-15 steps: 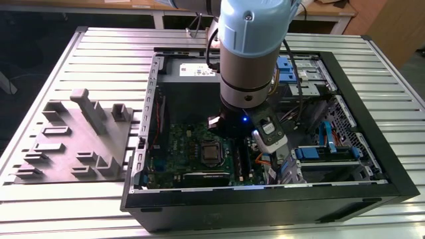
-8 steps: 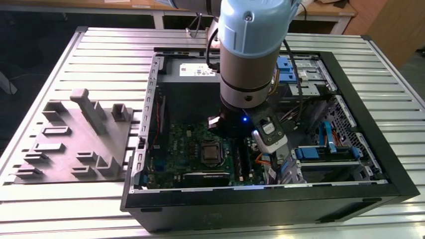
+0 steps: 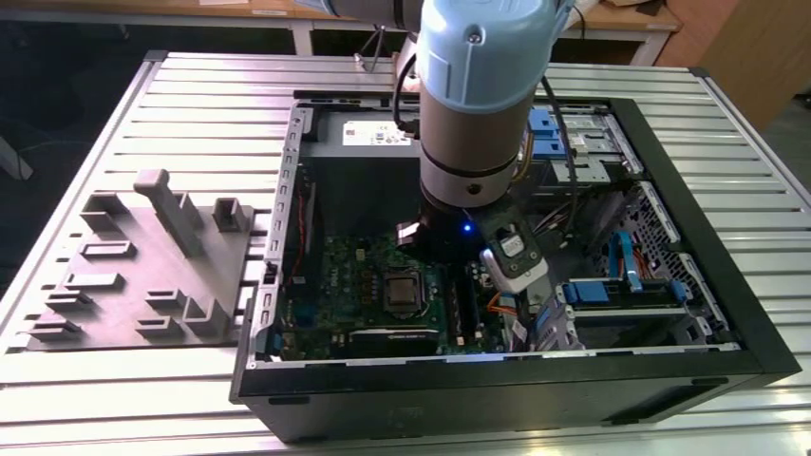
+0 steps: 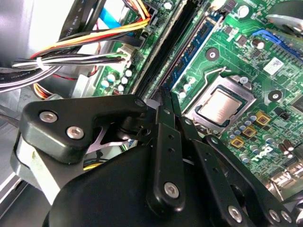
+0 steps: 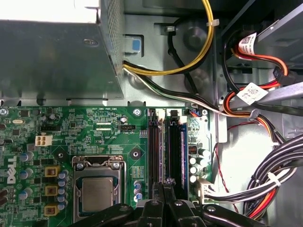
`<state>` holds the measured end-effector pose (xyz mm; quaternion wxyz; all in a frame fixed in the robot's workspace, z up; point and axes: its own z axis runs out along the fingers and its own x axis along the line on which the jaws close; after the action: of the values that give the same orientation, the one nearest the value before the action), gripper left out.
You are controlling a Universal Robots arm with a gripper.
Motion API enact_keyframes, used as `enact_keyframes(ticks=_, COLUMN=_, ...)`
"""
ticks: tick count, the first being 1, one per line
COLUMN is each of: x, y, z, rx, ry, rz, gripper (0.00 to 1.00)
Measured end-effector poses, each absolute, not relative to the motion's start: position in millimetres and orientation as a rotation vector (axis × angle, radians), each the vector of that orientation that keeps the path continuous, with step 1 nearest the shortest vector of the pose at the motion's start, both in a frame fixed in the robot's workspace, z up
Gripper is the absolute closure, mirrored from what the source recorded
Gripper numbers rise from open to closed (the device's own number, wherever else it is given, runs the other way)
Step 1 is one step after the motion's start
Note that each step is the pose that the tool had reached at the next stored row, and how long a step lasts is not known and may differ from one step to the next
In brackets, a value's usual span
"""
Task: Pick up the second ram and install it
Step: 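Insert the second ram into the second slot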
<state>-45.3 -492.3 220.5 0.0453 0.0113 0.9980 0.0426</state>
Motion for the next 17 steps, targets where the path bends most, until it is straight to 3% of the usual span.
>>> enact_keyframes(ticks=17, x=-45.3, y=-492.4, z=215.0, rx=0.035, ry=3.048, rz=0.130, gripper=0.89)
